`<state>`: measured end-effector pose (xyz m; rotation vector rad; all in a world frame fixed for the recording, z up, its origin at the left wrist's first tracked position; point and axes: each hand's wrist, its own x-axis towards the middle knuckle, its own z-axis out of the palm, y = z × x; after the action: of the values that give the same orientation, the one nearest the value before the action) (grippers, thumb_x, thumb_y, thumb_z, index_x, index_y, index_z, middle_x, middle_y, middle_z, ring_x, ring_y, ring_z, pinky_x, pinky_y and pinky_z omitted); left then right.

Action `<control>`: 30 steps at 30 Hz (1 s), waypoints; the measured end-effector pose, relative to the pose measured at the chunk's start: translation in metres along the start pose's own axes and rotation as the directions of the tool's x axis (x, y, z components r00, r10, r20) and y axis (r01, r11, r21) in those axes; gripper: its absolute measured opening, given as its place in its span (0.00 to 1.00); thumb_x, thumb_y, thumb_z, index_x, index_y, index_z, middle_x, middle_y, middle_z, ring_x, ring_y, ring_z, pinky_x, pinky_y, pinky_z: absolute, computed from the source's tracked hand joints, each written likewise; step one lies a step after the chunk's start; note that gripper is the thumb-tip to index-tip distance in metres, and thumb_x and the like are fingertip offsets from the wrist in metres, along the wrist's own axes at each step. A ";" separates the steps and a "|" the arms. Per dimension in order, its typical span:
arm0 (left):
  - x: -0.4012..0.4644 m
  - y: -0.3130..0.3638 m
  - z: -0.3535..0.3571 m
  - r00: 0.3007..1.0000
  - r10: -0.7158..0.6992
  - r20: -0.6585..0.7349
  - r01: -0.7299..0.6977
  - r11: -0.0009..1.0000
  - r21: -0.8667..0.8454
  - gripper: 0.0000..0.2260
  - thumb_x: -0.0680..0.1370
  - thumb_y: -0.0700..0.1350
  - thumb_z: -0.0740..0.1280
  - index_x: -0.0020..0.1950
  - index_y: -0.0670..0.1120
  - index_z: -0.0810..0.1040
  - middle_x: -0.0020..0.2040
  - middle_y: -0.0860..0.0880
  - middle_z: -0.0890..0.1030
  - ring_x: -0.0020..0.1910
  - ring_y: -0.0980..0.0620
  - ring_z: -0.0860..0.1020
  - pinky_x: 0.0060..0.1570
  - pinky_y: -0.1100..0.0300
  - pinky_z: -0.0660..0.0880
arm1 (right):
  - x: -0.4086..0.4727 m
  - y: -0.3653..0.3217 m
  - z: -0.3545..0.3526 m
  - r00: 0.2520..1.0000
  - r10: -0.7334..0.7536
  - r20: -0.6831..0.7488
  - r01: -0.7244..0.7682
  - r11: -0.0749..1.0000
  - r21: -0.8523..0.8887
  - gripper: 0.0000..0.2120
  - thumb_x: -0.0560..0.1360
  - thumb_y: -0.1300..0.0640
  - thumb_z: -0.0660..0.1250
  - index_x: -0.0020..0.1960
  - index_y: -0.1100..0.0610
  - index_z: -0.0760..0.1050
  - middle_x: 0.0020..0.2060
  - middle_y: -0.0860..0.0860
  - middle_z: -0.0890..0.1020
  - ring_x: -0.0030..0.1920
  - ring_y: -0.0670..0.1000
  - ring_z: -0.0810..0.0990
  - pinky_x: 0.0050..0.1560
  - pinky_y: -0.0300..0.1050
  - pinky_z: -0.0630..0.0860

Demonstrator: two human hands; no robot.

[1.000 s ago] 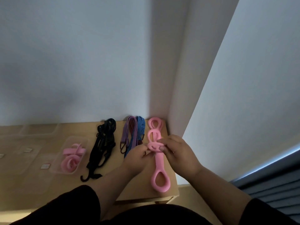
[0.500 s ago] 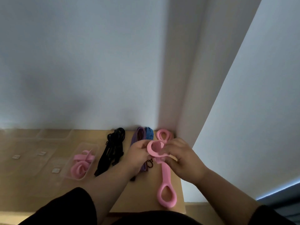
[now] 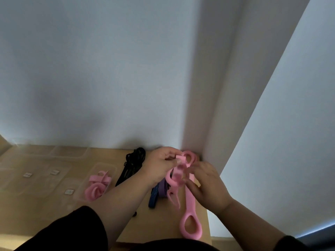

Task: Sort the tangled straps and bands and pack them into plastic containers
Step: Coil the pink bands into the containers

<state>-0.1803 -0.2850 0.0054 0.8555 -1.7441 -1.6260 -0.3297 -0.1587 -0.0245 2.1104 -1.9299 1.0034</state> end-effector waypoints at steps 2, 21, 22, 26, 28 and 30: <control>0.001 0.001 -0.001 0.999 0.024 0.021 -0.025 0.999 0.025 0.14 0.75 0.34 0.72 0.47 0.56 0.85 0.47 0.47 0.86 0.48 0.49 0.84 0.53 0.52 0.79 | 0.014 -0.004 -0.006 0.963 0.268 -0.025 -0.261 0.951 0.164 0.14 0.79 0.41 0.65 0.55 0.50 0.79 0.49 0.42 0.80 0.50 0.43 0.75 0.50 0.41 0.75; -0.018 -0.015 -0.010 0.978 -0.100 0.184 0.075 0.987 0.142 0.13 0.71 0.52 0.74 0.52 0.48 0.84 0.50 0.45 0.85 0.54 0.43 0.83 0.60 0.40 0.77 | 0.070 -0.036 -0.037 0.875 0.473 0.105 -0.467 0.767 0.440 0.08 0.80 0.60 0.66 0.43 0.51 0.77 0.37 0.44 0.81 0.37 0.37 0.77 0.35 0.27 0.70; -0.020 -0.019 -0.008 0.978 -0.110 0.179 0.090 0.989 0.116 0.11 0.73 0.49 0.73 0.53 0.46 0.84 0.51 0.45 0.86 0.54 0.44 0.83 0.60 0.41 0.78 | 0.072 -0.035 -0.040 0.882 0.464 0.085 -0.449 0.770 0.454 0.09 0.80 0.60 0.66 0.42 0.50 0.77 0.37 0.43 0.81 0.38 0.37 0.77 0.36 0.27 0.70; -0.026 -0.025 -0.002 0.975 -0.156 0.156 0.150 0.988 0.045 0.07 0.80 0.42 0.69 0.55 0.44 0.84 0.50 0.44 0.86 0.52 0.43 0.84 0.57 0.43 0.79 | 0.072 -0.035 -0.044 0.896 0.437 0.071 -0.421 0.789 0.448 0.10 0.81 0.58 0.66 0.42 0.47 0.76 0.38 0.42 0.81 0.41 0.37 0.78 0.38 0.28 0.72; -0.027 -0.023 0.002 0.966 -0.195 0.170 0.203 0.979 -0.032 0.08 0.80 0.42 0.68 0.56 0.42 0.83 0.51 0.42 0.86 0.51 0.41 0.84 0.56 0.40 0.79 | 0.071 -0.034 -0.044 0.904 0.420 0.073 -0.409 0.805 0.430 0.10 0.81 0.58 0.66 0.42 0.46 0.75 0.38 0.43 0.80 0.42 0.37 0.78 0.39 0.28 0.72; -0.026 -0.021 0.005 0.951 -0.262 0.163 0.281 0.953 -0.111 0.11 0.80 0.44 0.68 0.58 0.38 0.81 0.53 0.40 0.85 0.52 0.40 0.84 0.58 0.39 0.78 | 0.070 -0.032 -0.043 0.922 0.381 0.075 -0.378 0.835 0.399 0.11 0.81 0.58 0.66 0.42 0.46 0.75 0.39 0.43 0.80 0.43 0.37 0.77 0.40 0.28 0.72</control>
<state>-0.1668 -0.2621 -0.0158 0.9672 -1.6479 -2.0079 -0.3189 -0.1906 0.0564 1.9223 -2.3679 1.6150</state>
